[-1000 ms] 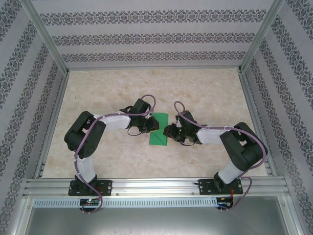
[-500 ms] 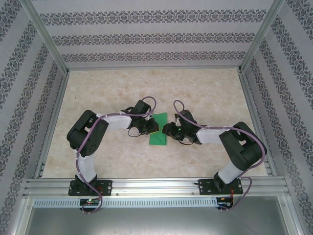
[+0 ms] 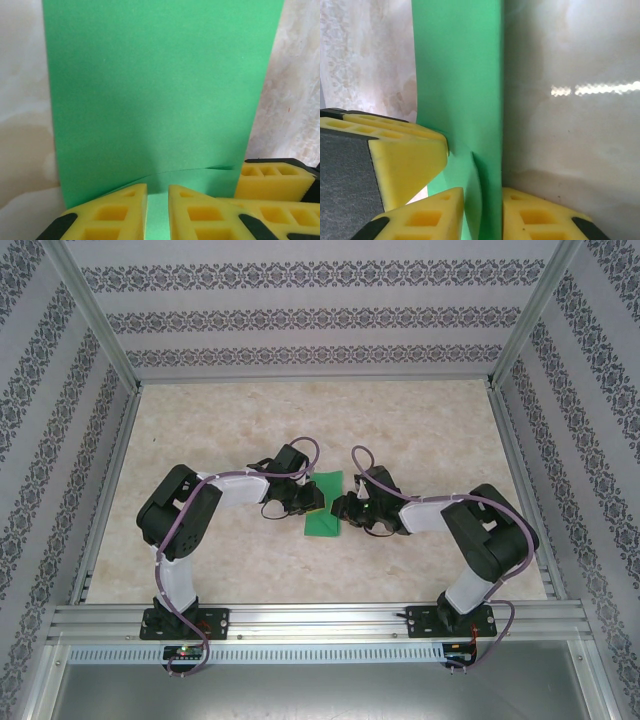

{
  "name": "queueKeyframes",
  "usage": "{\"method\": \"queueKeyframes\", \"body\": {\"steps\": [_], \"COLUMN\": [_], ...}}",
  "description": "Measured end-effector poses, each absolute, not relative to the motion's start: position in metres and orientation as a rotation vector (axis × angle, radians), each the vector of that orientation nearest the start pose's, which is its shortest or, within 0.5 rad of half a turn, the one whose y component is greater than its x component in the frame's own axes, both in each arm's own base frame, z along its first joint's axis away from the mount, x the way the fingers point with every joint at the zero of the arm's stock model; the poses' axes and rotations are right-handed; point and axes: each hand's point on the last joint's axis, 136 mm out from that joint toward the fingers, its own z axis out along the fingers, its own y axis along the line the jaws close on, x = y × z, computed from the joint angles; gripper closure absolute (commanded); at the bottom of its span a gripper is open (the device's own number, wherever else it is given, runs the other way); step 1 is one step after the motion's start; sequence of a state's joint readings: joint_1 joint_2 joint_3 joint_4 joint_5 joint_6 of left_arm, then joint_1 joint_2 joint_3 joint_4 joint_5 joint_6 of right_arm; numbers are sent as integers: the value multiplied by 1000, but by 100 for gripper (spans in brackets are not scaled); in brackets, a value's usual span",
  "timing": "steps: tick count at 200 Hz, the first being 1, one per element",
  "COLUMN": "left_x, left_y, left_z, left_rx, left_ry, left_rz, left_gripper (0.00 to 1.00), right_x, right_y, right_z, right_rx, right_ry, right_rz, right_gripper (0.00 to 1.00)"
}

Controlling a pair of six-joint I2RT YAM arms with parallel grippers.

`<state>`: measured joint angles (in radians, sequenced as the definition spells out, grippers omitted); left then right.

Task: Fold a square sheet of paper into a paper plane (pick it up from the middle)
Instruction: Turn over the paper at the center of the table.

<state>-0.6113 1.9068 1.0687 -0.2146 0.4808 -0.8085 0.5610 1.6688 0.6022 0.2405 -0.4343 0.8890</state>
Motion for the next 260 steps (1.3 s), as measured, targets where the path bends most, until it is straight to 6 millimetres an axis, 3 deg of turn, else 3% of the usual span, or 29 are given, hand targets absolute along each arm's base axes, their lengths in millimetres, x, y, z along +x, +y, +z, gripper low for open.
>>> {"method": "queueKeyframes", "body": {"steps": [50, 113, 154, 182, 199, 226, 260], "left_x": [310, 330, 332, 330, 328, 327, 329], "left_y": [-306, -292, -268, -247, -234, -218, -203], "left_z": [33, 115, 138, 147, 151, 151, 151], "left_rx": [-112, -117, -174, -229, -271, -323, -370], "left_ry": [2846, 2603, 2528, 2486, 2460, 2438, 2422], "left_rz": [-994, -951, -843, -758, -706, -636, -561], "left_gripper": [73, 70, 66, 63, 63, 63, 63], "right_x": [274, 273, 274, 271, 264, 251, 241], "right_y": [261, 247, 218, 176, 147, 115, 117], "right_z": [23, 73, 134, 182, 199, 205, 177], "right_rx": [200, 142, 66, 77, 92, 52, -100], "right_ry": [2648, 2591, 2548, 2496, 2493, 2524, 2608], "right_rz": [1132, 1033, 692, 356, 136, -190, -454], "right_gripper": [93, 98, 97, 98, 98, 96, 91]}}
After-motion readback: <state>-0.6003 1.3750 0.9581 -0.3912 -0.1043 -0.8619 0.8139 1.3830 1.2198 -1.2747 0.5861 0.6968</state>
